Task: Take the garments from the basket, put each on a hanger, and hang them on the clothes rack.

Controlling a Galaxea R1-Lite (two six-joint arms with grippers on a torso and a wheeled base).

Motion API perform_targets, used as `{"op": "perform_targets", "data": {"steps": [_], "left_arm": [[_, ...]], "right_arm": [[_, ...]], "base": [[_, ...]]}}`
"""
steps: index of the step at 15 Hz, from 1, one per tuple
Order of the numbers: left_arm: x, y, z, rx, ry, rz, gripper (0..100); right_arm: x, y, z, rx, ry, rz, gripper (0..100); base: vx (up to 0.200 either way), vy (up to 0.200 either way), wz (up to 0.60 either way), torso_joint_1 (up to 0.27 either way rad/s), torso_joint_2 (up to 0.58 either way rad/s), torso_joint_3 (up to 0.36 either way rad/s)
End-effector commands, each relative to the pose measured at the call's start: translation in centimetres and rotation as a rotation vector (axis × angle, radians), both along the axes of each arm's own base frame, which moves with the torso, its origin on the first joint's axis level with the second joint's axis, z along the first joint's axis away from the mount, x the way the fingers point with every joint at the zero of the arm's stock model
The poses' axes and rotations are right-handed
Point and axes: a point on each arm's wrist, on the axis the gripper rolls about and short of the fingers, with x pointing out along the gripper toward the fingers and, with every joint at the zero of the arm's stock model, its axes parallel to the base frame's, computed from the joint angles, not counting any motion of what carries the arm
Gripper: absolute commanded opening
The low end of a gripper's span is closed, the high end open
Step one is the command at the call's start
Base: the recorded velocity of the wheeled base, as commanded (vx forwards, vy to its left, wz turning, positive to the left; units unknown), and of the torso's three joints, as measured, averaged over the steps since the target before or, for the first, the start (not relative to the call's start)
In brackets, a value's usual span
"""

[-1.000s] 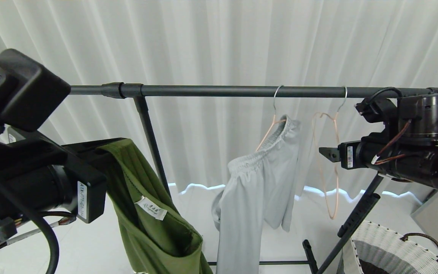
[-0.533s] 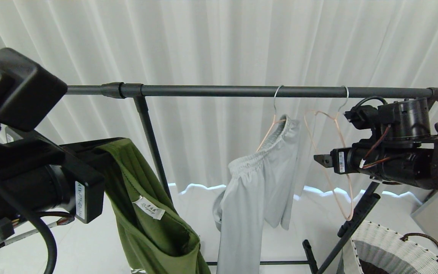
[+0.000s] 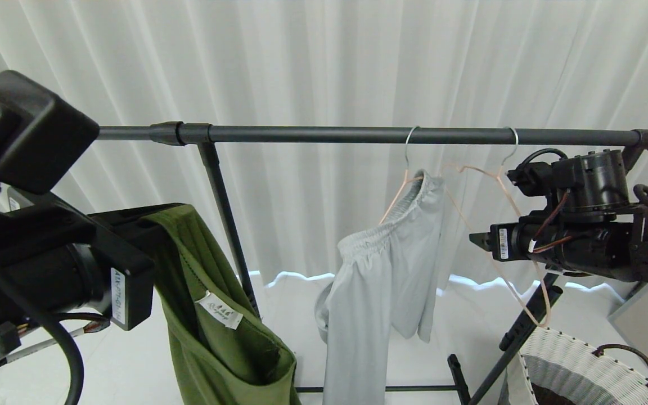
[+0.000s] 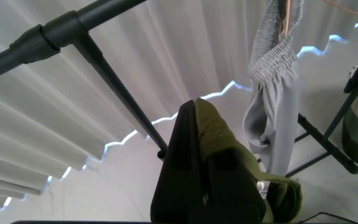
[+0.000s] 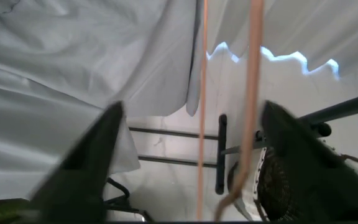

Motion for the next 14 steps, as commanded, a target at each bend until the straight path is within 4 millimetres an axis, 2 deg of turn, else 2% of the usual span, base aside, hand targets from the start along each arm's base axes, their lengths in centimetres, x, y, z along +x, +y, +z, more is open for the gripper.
{"op": "perform_targets", "data": {"steps": [1,9,11,14], "left_arm": [[0.0,0.0,0.0,0.002,0.001,0.0,0],[0.0,0.0,-0.1,0.003,0.004,0.0,0],[0.0,0.0,-0.2,0.004,0.005,0.0,0],[-0.3,0.4,-0.9,0.017,0.016,0.0,0]], "right_arm": [[0.0,0.0,-0.1,0.0,0.002,-0.001,0],[-0.1,-0.1,0.3,0.004,-0.01,-0.005,0],[-0.3,-0.2,0.7,0.001,-0.03,-0.023,0],[-1.6,-0.9,2.3,0.021,-0.081,-0.035,0]], "base": [[0.0,0.0,0.0,0.0,0.0,0.0],[0.0,0.0,0.0,0.0,0.0,0.0],[0.0,0.0,0.0,0.0,0.0,0.0],[0.0,0.0,0.0,0.0,0.0,0.0]]}}
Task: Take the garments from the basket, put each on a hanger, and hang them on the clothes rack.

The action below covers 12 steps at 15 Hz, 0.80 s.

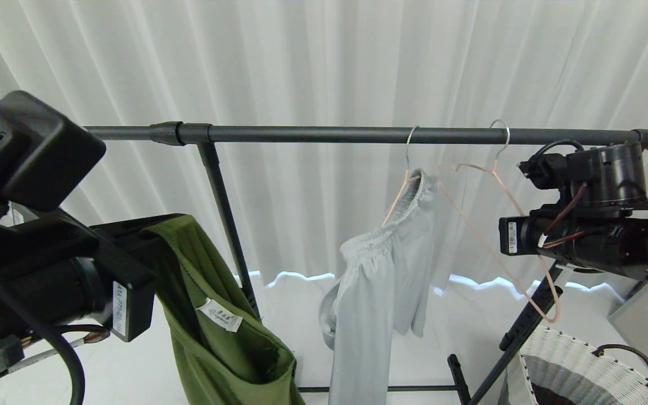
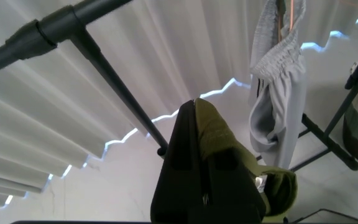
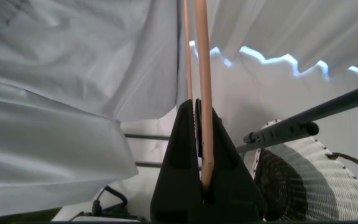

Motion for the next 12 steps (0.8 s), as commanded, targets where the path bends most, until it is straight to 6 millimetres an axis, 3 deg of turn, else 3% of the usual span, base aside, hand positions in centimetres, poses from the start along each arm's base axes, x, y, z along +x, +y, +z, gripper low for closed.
{"op": "perform_targets", "data": {"steps": [1,5,9,12], "left_arm": [[-0.3,0.3,-0.2,0.0,0.0,0.0,0],[-0.4,0.4,-0.2,-0.002,-0.002,0.0,0],[-0.6,0.6,0.0,-0.007,-0.011,0.003,0],[-0.6,0.6,0.0,-0.008,-0.012,0.004,0]], "right_arm": [[-1.1,-0.5,1.5,0.019,-0.049,0.002,0],[-2.3,-1.0,2.2,0.022,-0.074,0.009,0],[-5.5,-2.6,2.0,-0.032,-0.095,0.036,0],[-7.7,-3.7,2.1,-0.06,-0.123,0.053,0]], "base": [[0.0,0.0,0.0,0.0,0.0,0.0],[0.0,0.0,0.0,0.0,0.0,0.0],[0.0,0.0,0.0,0.0,0.0,0.0],[-0.2,0.0,0.0,0.009,0.0,0.001]]}}
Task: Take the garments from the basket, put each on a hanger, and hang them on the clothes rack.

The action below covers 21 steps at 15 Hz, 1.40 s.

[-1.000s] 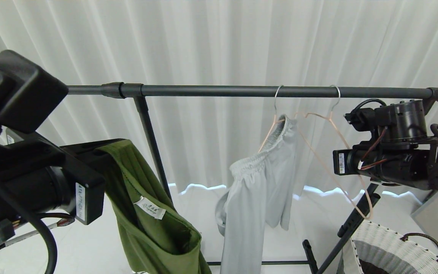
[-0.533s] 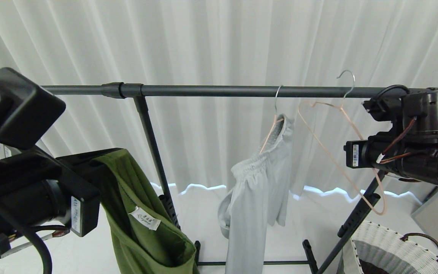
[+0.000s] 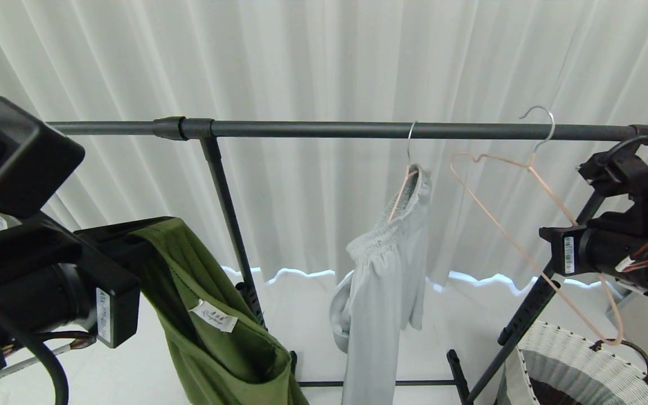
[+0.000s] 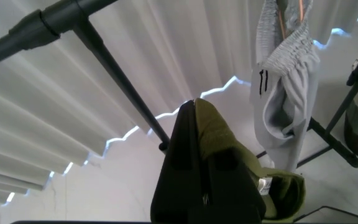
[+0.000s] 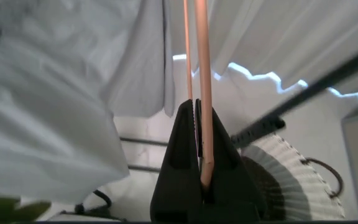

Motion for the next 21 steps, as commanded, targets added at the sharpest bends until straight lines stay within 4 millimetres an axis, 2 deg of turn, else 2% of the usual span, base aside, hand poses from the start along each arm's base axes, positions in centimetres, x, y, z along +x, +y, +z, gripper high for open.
{"op": "perform_targets", "data": {"steps": [1,7,11,14,17,21], "left_arm": [[0.0,0.0,0.0,0.001,-0.002,0.0,0],[0.0,0.0,0.0,0.022,-0.01,-0.007,0],[0.1,-0.1,-0.1,0.034,-0.007,-0.01,0],[0.2,-0.2,-0.2,0.04,-0.003,-0.012,0],[0.6,-0.6,-0.9,0.074,0.017,-0.004,0],[3.1,-2.8,-2.0,0.087,0.074,0.133,0]], "right_arm": [[-2.4,-1.2,0.4,0.002,-0.039,0.008,0],[-6.2,-3.1,-1.6,-0.028,-0.033,0.032,0],[-7.4,-3.1,-2.2,-0.03,-0.031,0.07,0],[-7.9,-2.2,-2.2,-0.02,-0.031,0.149,0],[-9.5,-0.7,-2.0,0.019,-0.032,0.35,0],[-12.2,1.5,-2.8,0.066,0.022,0.598,0]], "base": [[-0.2,0.0,0.0,0.002,0.0,0.002],[-0.2,0.0,0.0,-0.004,0.0,0.002],[-0.2,0.0,0.0,0.0,0.0,0.004],[-0.067,0.0,0.0,0.001,0.0,-0.001],[0.0,0.0,0.0,0.0,0.0,0.0],[0.0,0.0,0.0,0.0,0.0,0.0]]}}
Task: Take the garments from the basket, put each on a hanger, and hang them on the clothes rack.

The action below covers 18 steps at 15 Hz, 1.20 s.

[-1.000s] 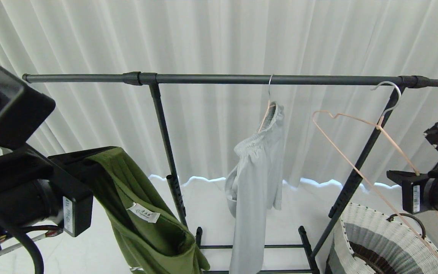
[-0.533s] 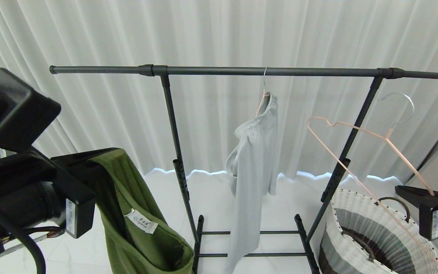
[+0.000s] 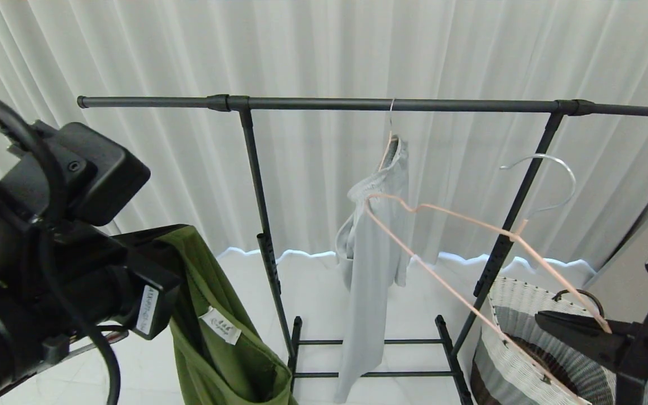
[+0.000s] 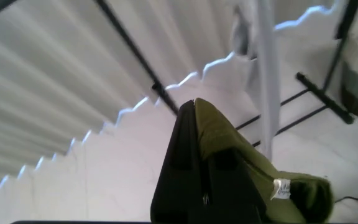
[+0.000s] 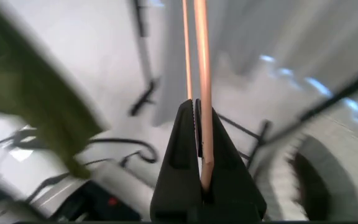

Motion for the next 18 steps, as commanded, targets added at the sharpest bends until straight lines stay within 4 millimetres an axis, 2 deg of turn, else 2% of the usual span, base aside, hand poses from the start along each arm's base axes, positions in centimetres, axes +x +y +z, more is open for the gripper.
{"op": "perform_targets", "data": {"steps": [1,4,7,10,15,18], "left_arm": [[2.0,-1.9,-0.8,-0.002,0.045,0.061,0],[4.0,-2.7,-0.6,-0.011,0.038,0.179,0],[4.9,-3.0,-0.2,-0.021,0.03,0.198,0],[4.8,-3.2,0.0,-0.033,0.028,0.189,0],[4.5,-3.8,0.2,-0.068,0.03,0.17,0],[4.7,-3.4,0.2,-0.063,0.026,0.198,0]], "right_arm": [[-1.8,1.0,-0.3,0.021,0.028,0.145,0],[-3.3,1.6,-0.4,0.024,0.034,0.265,0],[-4.4,2.2,-0.4,0.022,0.042,0.366,0],[-4.3,3.0,-0.5,0.013,0.048,0.384,0],[-3.3,5.6,-0.8,0.041,0.034,0.381,0],[-3.3,5.9,-0.8,0.056,0.026,0.381,0]], "base": [[0.0,0.0,0.0,0.0,0.0,0.0],[0.0,0.0,0.0,0.0,0.0,0.0],[0.0,0.0,0.0,0.0,0.0,0.0],[0.0,0.0,0.0,0.0,0.0,0.0],[0.0,0.0,0.0,0.0,0.0,0.0],[0.0,0.0,0.0,0.0,0.0,0.0]]}}
